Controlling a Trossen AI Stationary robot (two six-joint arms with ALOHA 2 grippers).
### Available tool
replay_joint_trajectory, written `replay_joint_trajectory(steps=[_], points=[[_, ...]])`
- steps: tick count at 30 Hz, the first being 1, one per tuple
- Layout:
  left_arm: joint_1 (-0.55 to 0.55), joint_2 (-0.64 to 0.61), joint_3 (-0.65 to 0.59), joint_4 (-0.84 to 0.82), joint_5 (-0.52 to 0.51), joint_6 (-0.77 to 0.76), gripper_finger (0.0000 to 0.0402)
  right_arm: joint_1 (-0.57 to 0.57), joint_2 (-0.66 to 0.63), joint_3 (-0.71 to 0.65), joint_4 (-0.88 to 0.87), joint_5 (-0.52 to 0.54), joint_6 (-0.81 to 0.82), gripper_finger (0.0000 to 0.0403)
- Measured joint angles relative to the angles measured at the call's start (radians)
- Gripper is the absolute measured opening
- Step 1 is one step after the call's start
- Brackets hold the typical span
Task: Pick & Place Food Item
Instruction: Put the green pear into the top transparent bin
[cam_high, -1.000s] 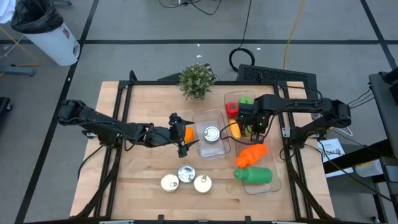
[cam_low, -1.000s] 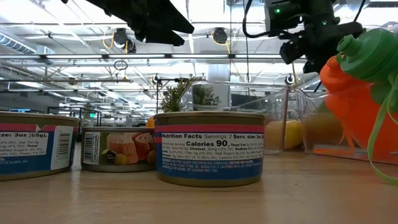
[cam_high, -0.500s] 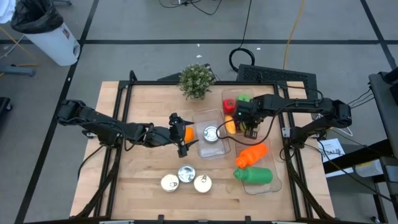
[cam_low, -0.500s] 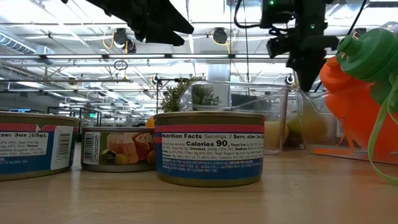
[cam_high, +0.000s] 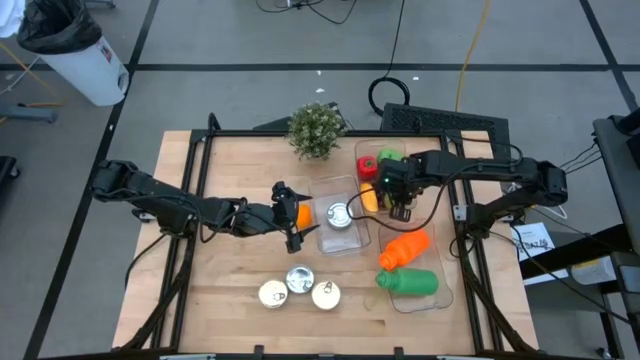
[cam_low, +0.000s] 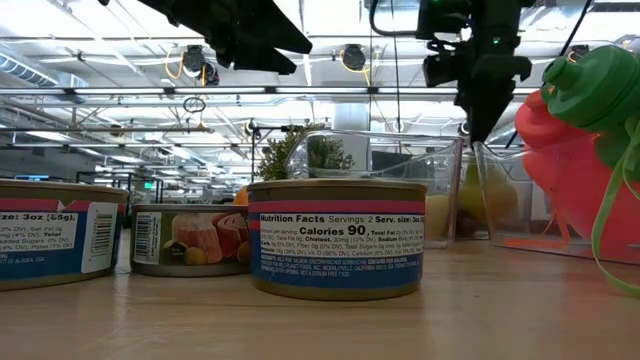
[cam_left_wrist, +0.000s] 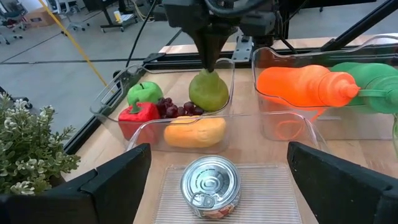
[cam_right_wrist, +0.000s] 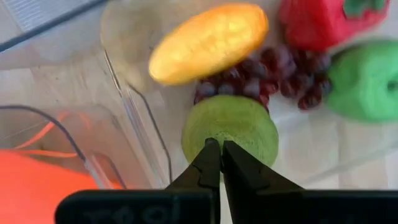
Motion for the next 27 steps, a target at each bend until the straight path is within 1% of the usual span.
replay_joint_trajectory(steps=[4, 9, 17, 21, 27], points=[[0.000, 0.000, 0.000, 0.000, 0.000, -0.001, 0.0373, -0.030, -0.012, -0.001, -0.060, -0.076, 0.049, 0.0002], [0.000, 0.000, 0.000, -0.001, 0.000, -0.002, 0.0367, -0.066, -0.020, -0.001, -0.067, -0.075, 0.070, 0.0002], [0.000, 0.000, 0.000, -0.001, 0.000, -0.002, 0.0382, -0.114, -0.014, -0.005, -0.042, -0.074, 0.061, 0.0002], [0.000, 0.000, 0.000, -0.001, 0.000, -0.001, 0.0385, -0.138, -0.015, -0.054, -0.014, -0.077, 0.064, 0.0002], [0.000, 0.000, 0.000, -0.001, 0.000, -0.001, 0.0372, -0.152, -0.018, -0.116, 0.009, -0.074, 0.064, 0.0002]])
